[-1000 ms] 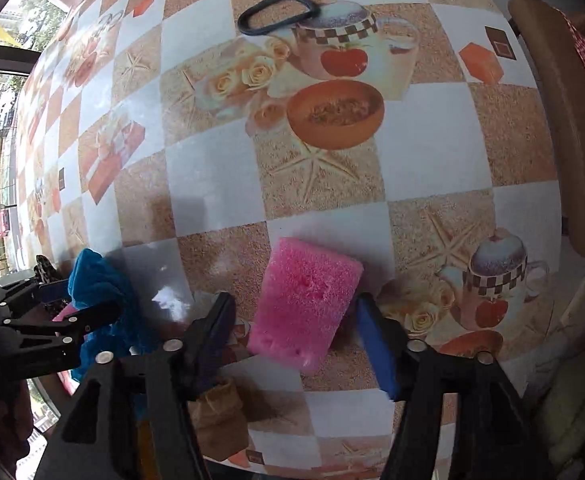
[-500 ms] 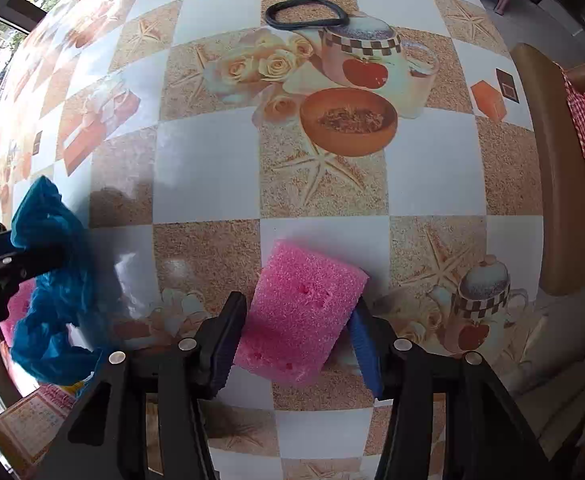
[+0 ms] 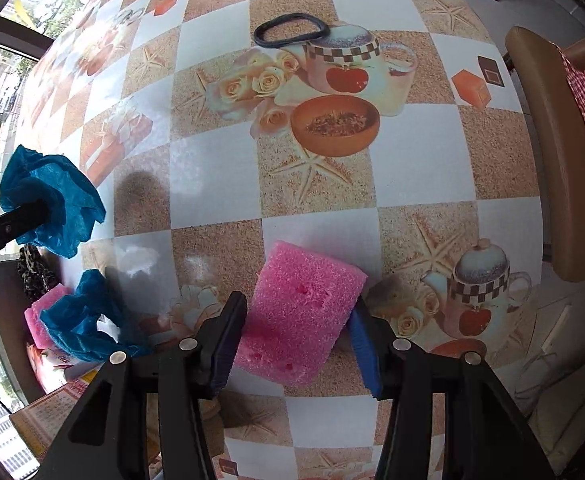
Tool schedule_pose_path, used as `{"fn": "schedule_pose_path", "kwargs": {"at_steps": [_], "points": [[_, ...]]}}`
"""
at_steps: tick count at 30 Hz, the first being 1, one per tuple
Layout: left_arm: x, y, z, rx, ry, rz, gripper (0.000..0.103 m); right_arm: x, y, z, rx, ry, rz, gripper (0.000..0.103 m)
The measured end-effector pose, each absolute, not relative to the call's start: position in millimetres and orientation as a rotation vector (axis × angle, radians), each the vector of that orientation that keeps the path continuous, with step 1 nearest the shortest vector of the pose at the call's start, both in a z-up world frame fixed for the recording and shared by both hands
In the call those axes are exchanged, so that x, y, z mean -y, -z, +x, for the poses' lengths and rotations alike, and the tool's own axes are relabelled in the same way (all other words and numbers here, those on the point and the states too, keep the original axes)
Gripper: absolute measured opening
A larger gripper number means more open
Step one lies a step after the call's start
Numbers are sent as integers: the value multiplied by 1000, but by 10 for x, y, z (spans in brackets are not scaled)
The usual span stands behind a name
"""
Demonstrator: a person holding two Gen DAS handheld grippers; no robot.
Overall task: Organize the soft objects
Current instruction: 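Lift the blue cloth with the left tool while the right tool lifts the pink sponge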
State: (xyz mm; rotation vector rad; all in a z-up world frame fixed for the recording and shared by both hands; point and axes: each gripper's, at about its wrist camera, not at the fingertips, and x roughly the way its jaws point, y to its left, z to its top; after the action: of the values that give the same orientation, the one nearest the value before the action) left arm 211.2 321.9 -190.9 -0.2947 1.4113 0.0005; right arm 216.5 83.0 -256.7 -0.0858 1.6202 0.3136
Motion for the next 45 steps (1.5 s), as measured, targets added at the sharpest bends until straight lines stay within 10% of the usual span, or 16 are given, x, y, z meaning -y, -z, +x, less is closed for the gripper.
{"fn": "schedule_pose_path", "kwargs": {"at_steps": [45], "points": [[-3690, 568, -227, -1148, -53, -245, 45, -1468, 661, 405, -1362, -463, -86, 52]]}}
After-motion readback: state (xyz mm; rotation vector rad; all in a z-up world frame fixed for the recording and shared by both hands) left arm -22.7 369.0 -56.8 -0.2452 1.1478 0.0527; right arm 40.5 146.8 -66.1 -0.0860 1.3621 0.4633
